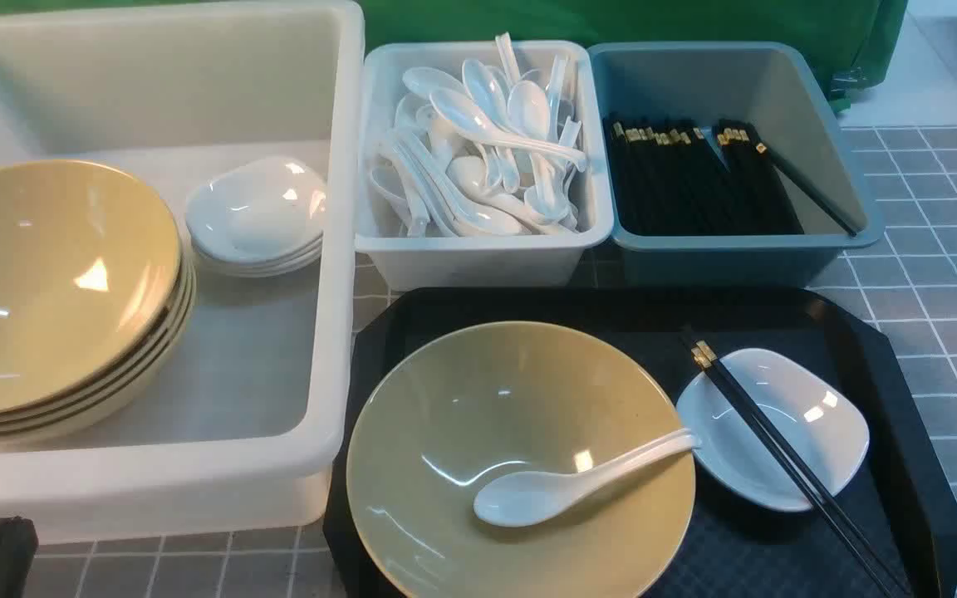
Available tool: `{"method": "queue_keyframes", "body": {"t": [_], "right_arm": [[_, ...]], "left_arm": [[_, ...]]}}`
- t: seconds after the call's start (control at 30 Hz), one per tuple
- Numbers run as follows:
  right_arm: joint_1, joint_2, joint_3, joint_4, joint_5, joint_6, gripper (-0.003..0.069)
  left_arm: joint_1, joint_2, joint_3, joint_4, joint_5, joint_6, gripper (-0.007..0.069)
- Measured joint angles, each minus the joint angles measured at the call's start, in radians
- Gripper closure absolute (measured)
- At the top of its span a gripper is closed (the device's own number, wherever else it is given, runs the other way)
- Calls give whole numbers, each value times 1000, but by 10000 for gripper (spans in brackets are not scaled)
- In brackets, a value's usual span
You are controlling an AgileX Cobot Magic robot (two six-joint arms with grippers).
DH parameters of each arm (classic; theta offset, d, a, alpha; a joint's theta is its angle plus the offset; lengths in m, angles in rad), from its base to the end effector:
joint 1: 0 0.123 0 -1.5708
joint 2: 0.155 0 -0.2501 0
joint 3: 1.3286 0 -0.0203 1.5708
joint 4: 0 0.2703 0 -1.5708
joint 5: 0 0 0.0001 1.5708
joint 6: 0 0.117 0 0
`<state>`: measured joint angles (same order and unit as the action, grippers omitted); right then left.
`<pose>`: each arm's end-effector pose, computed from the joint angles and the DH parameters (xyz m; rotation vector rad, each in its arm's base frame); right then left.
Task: On grey table put chopsticks spoon bowls plates into blue grey white boxes.
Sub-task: 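Move the grippers toward the tableware on the black tray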
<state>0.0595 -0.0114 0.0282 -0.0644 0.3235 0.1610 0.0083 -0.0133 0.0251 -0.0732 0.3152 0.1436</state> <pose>0.1338 0.0056 0.1687 0.0513 1.8235 0.0939 0.1340 -0.0015 0.1711 0.0755 1.8083 0.0380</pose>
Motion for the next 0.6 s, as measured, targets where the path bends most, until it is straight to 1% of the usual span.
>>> {"method": "queue_keyframes", "body": {"t": [0.6], "right_arm": [[0,0,0,0,0,0,421]], "left_arm": [[0,0,0,18,0,0,636]]}}
